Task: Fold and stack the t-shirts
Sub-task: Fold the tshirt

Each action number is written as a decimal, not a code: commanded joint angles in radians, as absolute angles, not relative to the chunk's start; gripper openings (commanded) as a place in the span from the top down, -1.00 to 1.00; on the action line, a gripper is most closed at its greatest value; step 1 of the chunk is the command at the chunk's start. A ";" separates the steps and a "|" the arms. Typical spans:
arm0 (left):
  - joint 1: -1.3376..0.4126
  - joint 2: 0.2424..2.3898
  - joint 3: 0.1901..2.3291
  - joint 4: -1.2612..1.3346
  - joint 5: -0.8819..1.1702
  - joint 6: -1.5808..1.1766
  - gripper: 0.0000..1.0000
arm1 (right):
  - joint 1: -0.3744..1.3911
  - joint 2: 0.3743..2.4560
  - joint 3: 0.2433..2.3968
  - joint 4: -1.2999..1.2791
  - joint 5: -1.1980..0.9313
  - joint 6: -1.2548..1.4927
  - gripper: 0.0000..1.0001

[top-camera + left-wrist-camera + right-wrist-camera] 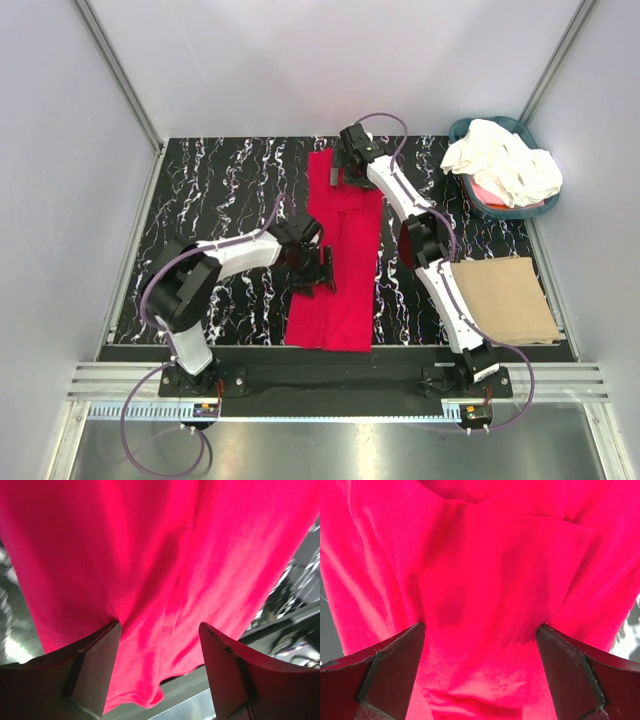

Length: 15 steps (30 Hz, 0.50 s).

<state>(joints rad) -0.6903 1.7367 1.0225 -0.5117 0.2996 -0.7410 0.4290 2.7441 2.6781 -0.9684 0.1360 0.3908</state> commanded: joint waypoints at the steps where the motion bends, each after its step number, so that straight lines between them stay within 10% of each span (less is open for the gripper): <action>1: -0.683 1.824 1.087 -0.448 0.307 -0.784 -0.43 | 0.434 2.882 2.839 -0.896 0.115 0.327 -0.99; 15: -0.641 1.693 1.117 -0.488 0.362 -0.804 -0.44 | 0.410 2.674 2.761 -0.745 -0.043 0.268 -0.99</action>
